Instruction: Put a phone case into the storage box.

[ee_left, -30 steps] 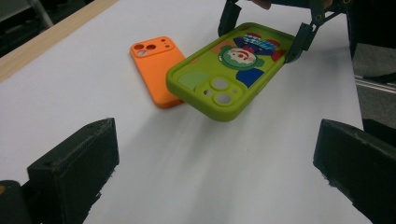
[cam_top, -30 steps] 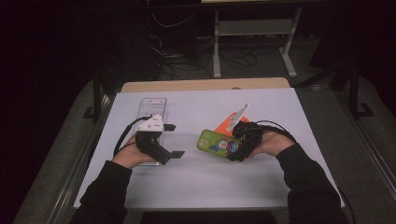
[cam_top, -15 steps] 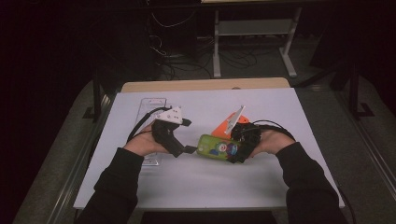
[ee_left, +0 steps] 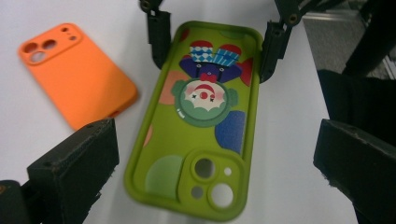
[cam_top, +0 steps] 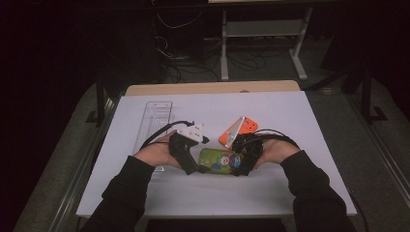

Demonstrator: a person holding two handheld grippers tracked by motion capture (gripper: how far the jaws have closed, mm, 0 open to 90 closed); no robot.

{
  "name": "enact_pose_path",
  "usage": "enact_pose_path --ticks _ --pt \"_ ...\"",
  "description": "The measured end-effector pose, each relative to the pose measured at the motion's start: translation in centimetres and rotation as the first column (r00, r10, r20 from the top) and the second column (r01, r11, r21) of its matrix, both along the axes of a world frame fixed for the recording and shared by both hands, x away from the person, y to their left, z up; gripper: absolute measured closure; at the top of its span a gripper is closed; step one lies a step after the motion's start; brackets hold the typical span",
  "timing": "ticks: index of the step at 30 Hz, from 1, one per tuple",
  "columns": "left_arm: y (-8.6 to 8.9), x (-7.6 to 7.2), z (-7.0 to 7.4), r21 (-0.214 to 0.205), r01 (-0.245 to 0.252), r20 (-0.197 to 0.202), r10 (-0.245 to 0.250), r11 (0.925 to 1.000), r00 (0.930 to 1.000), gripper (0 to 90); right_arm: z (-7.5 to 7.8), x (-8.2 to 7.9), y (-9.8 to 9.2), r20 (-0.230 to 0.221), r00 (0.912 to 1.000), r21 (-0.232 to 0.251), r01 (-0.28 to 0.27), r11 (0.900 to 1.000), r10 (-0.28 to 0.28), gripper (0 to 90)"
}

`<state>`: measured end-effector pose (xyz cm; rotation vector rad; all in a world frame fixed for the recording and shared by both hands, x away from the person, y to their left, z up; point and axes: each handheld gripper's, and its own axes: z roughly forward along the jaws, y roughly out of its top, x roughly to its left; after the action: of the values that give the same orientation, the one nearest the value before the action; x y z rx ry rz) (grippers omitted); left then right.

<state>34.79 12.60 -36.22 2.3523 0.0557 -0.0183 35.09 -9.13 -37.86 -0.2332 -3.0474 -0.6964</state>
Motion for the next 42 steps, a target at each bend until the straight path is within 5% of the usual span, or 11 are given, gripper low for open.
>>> enact_pose_path --ticks 20,30,42 --pt "-2.1 -0.9 -1.9 0.096 0.069 -0.024 -0.067 0.993 0.9975 0.0 1.8 -1.8 1.4 0.05 0.994 0.034 -0.099 0.9945 0.097 15.2" --pt "-2.1 -1.0 -2.2 0.084 0.078 -0.029 -0.076 0.9933 0.9967 12.8 2.0 -1.9 1.3 0.049 0.9936 0.044 -0.104 0.9936 0.102 15.2" --pt "-2.1 -1.1 -2.2 0.098 0.088 -0.037 -0.084 0.9913 0.9958 15.1 1.8 -2.0 1.4 0.048 0.9923 0.044 -0.117 0.9922 0.114 14.7"
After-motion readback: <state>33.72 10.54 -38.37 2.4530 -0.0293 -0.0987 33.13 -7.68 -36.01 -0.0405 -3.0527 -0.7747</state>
